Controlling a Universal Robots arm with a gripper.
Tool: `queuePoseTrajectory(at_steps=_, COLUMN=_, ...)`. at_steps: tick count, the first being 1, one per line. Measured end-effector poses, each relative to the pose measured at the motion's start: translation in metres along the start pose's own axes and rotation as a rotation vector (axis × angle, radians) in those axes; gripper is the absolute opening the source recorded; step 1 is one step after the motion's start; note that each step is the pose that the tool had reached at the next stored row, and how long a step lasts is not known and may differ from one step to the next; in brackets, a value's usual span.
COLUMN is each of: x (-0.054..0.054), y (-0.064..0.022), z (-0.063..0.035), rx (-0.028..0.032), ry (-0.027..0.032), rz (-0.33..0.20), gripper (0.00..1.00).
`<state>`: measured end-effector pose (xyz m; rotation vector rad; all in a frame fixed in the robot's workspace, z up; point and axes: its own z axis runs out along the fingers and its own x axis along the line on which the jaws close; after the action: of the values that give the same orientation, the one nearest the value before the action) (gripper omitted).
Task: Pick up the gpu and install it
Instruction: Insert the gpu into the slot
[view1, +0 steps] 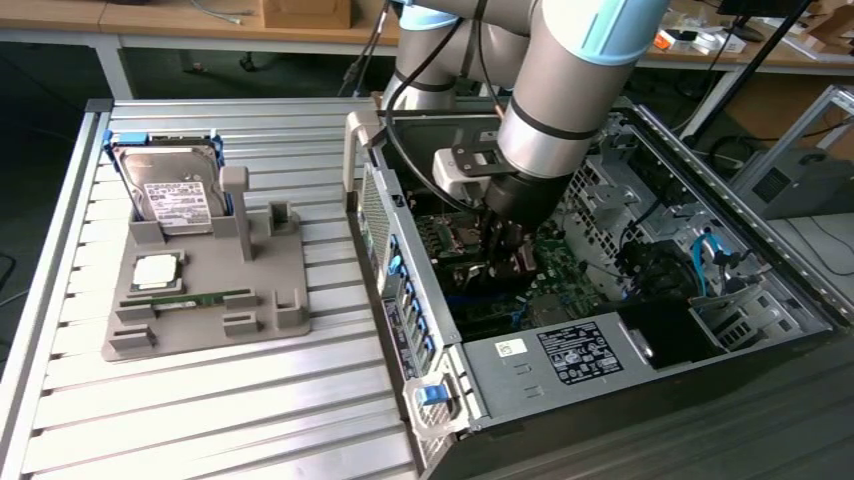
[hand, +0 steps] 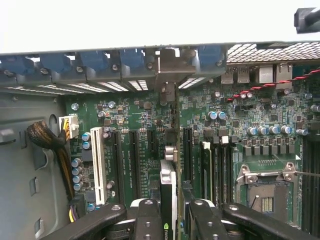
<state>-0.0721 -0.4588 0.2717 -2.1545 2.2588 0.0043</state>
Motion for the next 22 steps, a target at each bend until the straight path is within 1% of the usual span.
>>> queuePoseTrajectory(at_steps=7, x=0.0001, y=-0.0001, z=0.0000, rx=0.0004, ry=0.0008, rz=0.021, gripper=0.27)
queuePoseTrajectory(at_steps=22, x=0.0000, y=0.0009, z=0.0026, rx=0.0003, ry=0.0003, rz=0.014, gripper=0.27)
